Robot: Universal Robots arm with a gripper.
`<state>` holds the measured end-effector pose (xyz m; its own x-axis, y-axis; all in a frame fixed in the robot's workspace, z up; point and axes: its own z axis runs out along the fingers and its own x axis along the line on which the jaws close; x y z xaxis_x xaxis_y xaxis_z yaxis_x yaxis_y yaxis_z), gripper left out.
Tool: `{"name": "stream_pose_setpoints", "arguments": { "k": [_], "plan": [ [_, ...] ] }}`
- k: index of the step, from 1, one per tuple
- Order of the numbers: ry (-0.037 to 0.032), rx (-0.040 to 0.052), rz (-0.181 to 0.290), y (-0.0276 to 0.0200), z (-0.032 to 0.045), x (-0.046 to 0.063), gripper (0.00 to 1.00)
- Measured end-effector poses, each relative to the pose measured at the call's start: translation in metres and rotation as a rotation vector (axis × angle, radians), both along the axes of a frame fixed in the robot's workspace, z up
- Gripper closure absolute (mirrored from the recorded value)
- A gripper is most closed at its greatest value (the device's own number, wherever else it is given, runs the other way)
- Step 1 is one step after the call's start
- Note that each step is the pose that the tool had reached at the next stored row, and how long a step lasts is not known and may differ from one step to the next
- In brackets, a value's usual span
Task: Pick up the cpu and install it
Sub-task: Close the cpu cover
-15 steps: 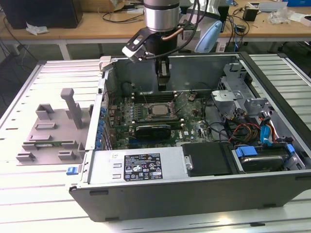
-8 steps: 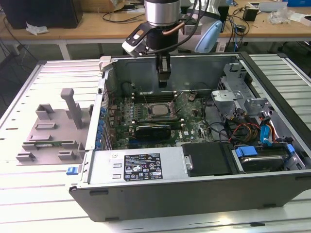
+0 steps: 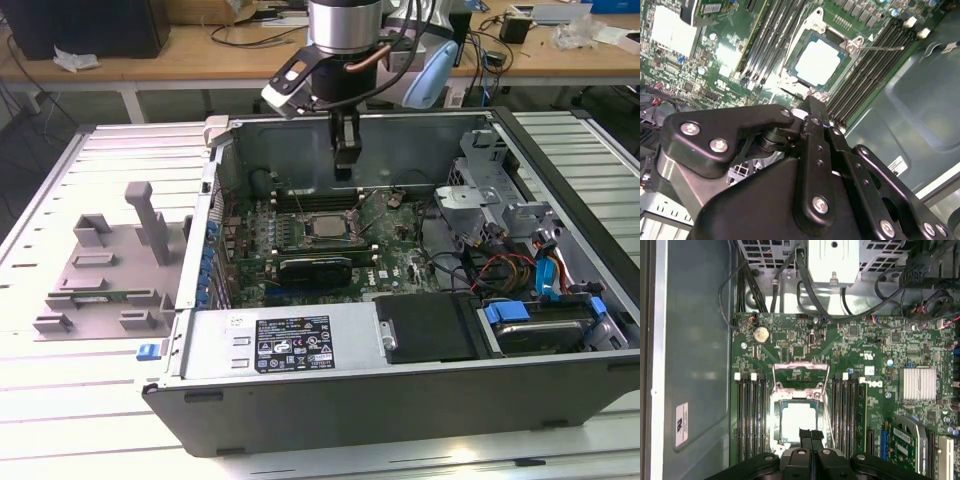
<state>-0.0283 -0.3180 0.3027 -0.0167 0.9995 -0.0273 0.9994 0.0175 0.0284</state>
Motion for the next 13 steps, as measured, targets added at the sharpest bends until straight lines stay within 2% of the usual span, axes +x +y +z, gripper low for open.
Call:
{"name": "stream_pose_setpoints", "arguments": {
  "k": [5,9,13],
  "plan": [
    [0.0000,0.0000,0.000,0.0000,0.0000,0.014,0.89],
    [0.0001,0.0000,0.000,0.0000,0.0000,0.032,0.89],
    [0.0000,0.0001,0.000,0.0000,0.0000,0.042,0.89]
  ]
}}
